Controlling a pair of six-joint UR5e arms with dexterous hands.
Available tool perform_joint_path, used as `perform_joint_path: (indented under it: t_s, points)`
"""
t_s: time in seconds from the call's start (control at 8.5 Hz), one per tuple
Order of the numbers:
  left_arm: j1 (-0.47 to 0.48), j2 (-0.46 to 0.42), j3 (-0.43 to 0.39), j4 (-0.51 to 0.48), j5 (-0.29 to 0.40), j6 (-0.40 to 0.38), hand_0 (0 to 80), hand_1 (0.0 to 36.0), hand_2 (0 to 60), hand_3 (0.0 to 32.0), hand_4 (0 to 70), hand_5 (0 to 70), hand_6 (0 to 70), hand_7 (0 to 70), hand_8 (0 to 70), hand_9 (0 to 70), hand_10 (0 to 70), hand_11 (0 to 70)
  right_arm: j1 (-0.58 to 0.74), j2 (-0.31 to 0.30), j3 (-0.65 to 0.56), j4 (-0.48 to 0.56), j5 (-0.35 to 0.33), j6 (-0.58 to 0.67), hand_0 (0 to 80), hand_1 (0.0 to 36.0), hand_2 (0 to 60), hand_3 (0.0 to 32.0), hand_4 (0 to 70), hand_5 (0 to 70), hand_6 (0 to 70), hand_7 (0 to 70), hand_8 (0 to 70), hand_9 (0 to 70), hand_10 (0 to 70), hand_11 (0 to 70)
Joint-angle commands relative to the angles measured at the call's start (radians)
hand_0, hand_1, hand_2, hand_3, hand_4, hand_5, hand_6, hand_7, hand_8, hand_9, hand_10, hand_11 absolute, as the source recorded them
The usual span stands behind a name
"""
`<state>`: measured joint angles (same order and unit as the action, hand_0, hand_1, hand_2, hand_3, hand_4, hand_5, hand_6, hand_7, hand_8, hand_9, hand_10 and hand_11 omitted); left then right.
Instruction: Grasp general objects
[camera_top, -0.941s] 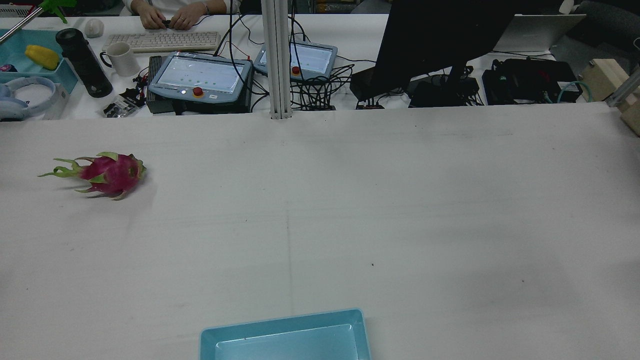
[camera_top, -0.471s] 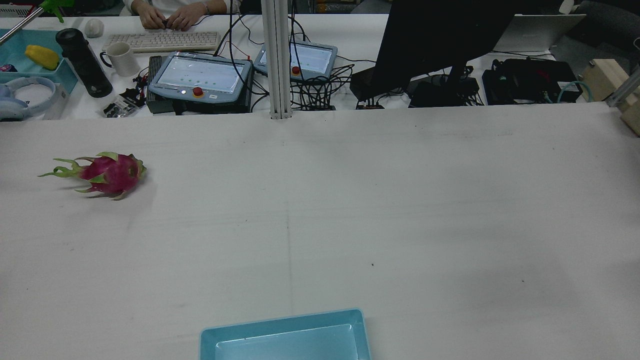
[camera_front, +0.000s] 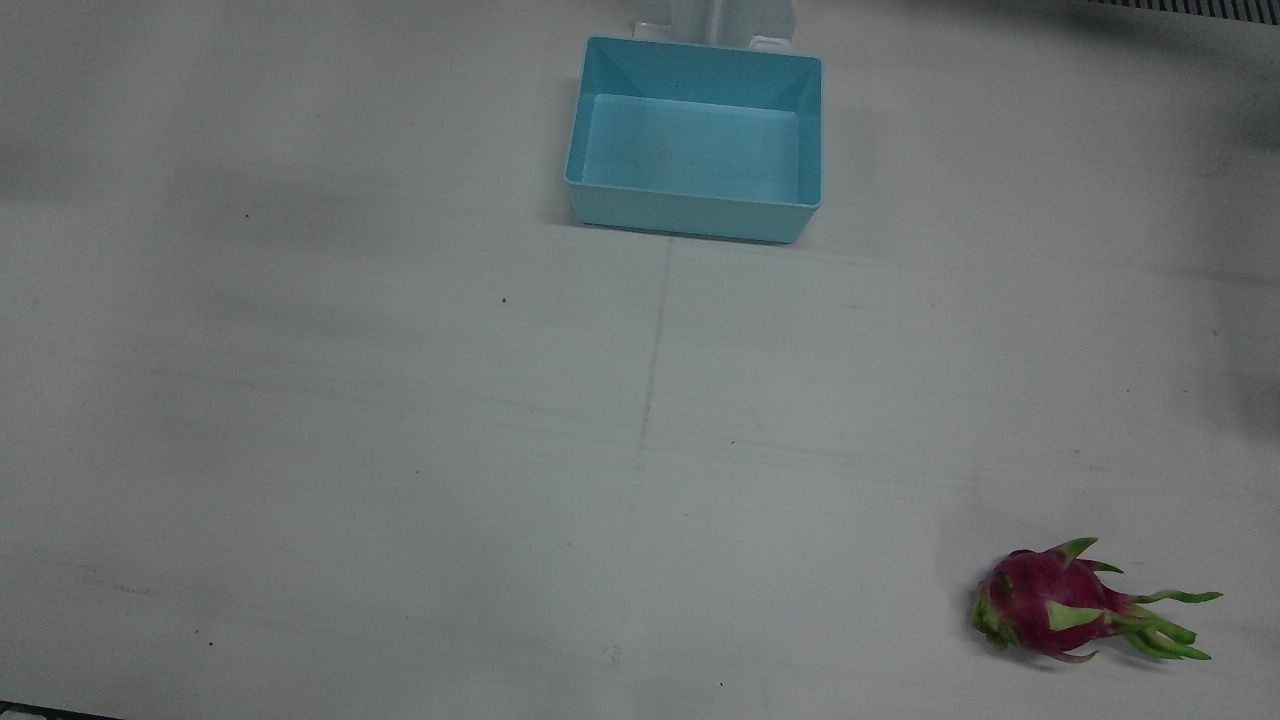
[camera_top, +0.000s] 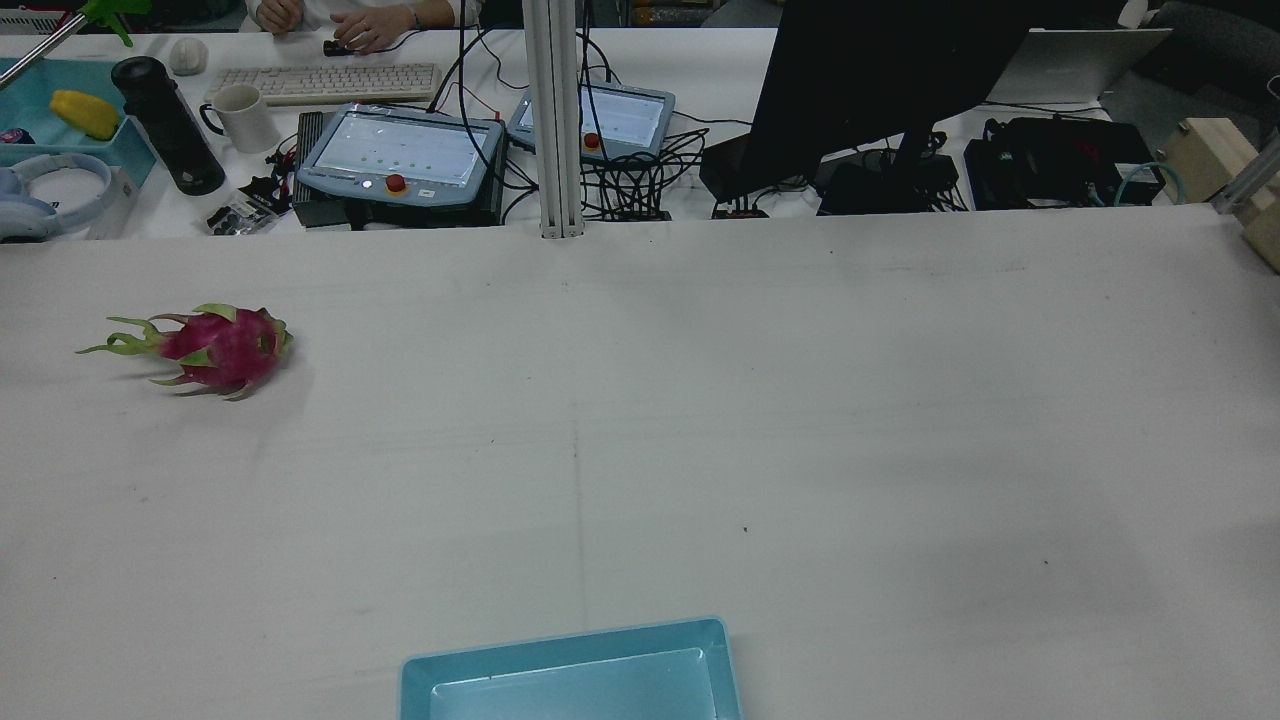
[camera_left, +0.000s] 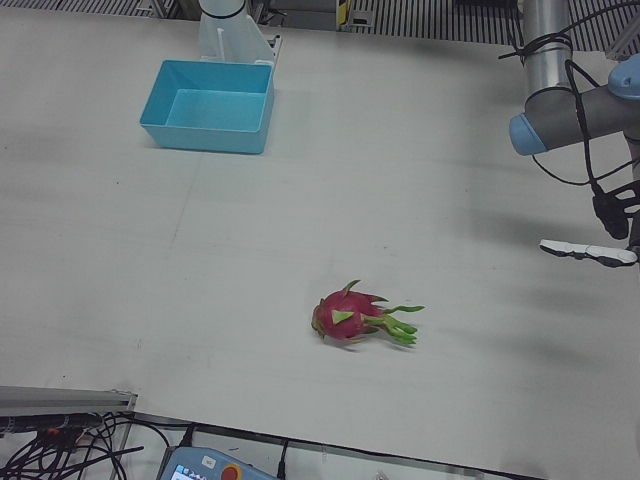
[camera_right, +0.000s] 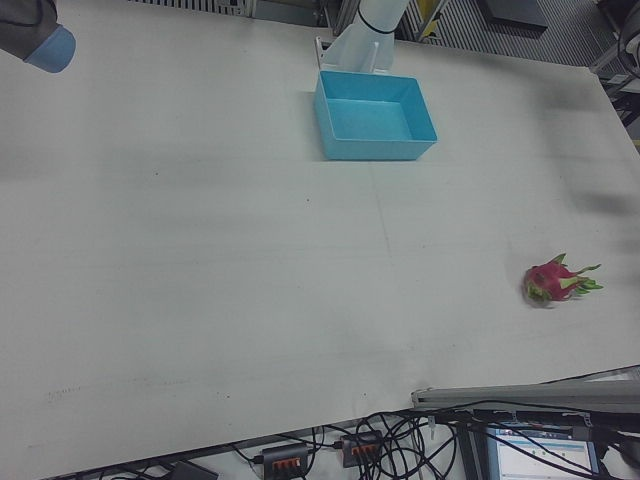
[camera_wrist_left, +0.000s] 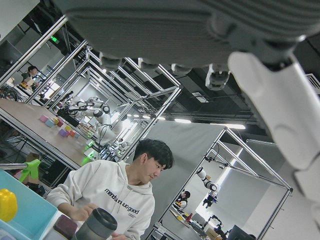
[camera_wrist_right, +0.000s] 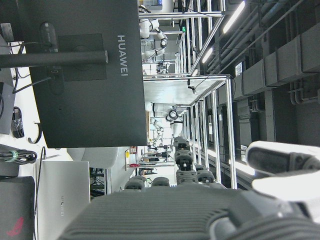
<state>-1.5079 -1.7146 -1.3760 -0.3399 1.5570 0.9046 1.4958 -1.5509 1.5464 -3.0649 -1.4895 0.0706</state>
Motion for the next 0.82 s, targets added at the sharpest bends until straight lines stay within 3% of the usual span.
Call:
perform_joint_path:
  t_s: [0.0,0.12,0.24,0.35,0.47,0.71]
  points:
    - [-0.023,0.007,-0.020,-0.022,0.001,-0.027,58.8,24.2,4.8,16.6,0.3,0.0,0.0,0.4,0.0,0.0,0.2,3.3,0.000,0.000,0.000,0.000,0.000,0.000,0.0,0.0,0.0,0.0,0.0,0.0,0.0,0.0,0.0,0.0,0.0,0.0]
    - [-0.023,0.003,-0.041,-0.004,0.006,-0.051,59.0,24.5,5.5,16.8,0.4,0.0,0.0,0.5,0.0,0.0,0.2,3.3,0.001,0.000,0.001,0.000,0.000,0.000,0.0,0.0,0.0,0.0,0.0,0.0,0.0,0.0,0.0,0.0,0.0,0.0]
    - [-0.021,0.007,-0.128,0.071,0.058,-0.050,60.1,25.3,6.1,17.2,1.0,0.0,0.0,1.0,0.0,0.0,0.0,3.1,0.000,0.000,0.001,0.000,0.000,-0.002,0.0,0.0,0.0,0.0,0.0,0.0,0.0,0.0,0.0,0.0,0.0,0.0]
    - [-0.026,0.007,-0.168,0.169,0.154,0.038,59.7,24.8,5.5,18.2,0.5,0.0,0.0,0.9,0.0,0.0,0.0,2.8,0.000,0.000,0.001,0.000,0.000,0.000,0.0,0.0,0.0,0.0,0.0,0.0,0.0,0.0,0.0,0.0,0.0,0.0]
    - [-0.025,0.010,-0.220,0.273,0.199,0.151,59.9,25.4,6.6,19.0,0.0,0.0,0.0,1.1,0.0,0.0,0.0,2.9,0.000,0.000,0.001,0.000,0.000,-0.002,0.0,0.0,0.0,0.0,0.0,0.0,0.0,0.0,0.0,0.0,0.0,0.0]
    - [0.001,0.001,-0.441,0.607,0.250,0.441,60.4,26.0,7.6,15.4,0.7,0.0,0.0,5.0,0.0,0.0,4.0,9.0,0.000,0.000,0.001,0.000,0.000,0.000,0.0,0.0,0.0,0.0,0.0,0.0,0.0,0.0,0.0,0.0,0.0,0.0]
